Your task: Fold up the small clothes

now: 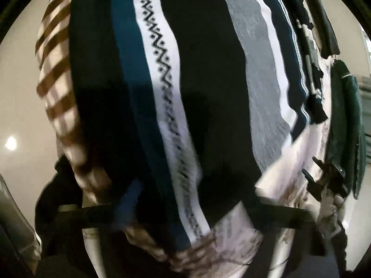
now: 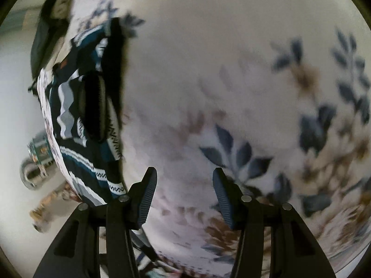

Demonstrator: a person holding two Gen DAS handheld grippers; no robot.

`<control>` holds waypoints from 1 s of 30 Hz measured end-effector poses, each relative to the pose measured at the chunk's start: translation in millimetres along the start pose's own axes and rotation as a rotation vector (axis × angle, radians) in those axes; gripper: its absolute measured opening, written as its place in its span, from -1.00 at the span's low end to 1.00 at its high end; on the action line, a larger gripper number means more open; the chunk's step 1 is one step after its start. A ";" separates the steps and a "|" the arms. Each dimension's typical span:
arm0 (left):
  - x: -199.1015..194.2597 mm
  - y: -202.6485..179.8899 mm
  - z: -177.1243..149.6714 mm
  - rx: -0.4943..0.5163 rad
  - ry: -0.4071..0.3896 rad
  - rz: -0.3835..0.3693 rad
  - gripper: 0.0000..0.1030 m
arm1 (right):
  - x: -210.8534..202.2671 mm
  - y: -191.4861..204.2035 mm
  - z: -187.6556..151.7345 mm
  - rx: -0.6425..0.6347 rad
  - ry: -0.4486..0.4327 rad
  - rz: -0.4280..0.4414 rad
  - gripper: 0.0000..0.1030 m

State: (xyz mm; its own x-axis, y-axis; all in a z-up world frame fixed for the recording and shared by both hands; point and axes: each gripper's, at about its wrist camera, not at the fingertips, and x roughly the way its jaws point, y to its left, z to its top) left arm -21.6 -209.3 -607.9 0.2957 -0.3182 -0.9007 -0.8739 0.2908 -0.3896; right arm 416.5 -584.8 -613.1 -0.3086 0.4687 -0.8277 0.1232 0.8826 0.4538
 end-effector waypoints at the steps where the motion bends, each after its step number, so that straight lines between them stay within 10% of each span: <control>1: 0.2 -0.8 1.5 0.005 -0.001 0.005 -0.91 | 4.9 -1.5 -1.1 0.018 0.002 0.010 0.02; 10: -62.1 -1.4 13.4 0.085 -0.014 -0.033 -0.67 | 43.9 29.6 -59.7 -0.037 0.103 -0.002 0.02; 12: -88.4 7.1 32.9 0.104 -0.089 -0.005 -0.44 | 63.7 39.8 -95.7 -0.064 0.171 -0.002 0.02; 14: -108.1 20.4 51.4 0.097 -0.147 -0.003 0.28 | 87.6 48.3 -138.8 -0.069 0.235 0.007 0.02; 25: -129.1 81.2 249.3 0.092 -0.338 0.126 0.32 | 171.9 54.0 -304.1 0.091 0.257 0.070 0.02; 27: -118.2 64.5 264.0 0.134 -0.344 0.179 0.27 | 177.7 48.7 -325.7 0.125 0.226 0.076 0.02; 28: -116.9 62.7 272.1 0.160 -0.351 0.185 -0.05 | 178.7 48.7 -334.5 0.135 0.209 0.071 0.02; 29: -114.9 60.6 277.8 0.178 -0.350 0.190 -0.92 | 179.1 49.0 -343.9 0.145 0.189 0.065 0.02; 30: -113.7 59.2 282.8 0.189 -0.344 0.206 -0.94 | 179.1 48.1 -350.8 0.151 0.177 0.065 0.02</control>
State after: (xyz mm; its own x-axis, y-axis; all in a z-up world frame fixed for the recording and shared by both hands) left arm 2.1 99.3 -582.8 0.2615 0.0728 -0.9625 -0.8517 0.4865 -0.1946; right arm 36.3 -471.7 -623.8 -0.4539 0.5224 -0.7219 0.2837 0.8527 0.4387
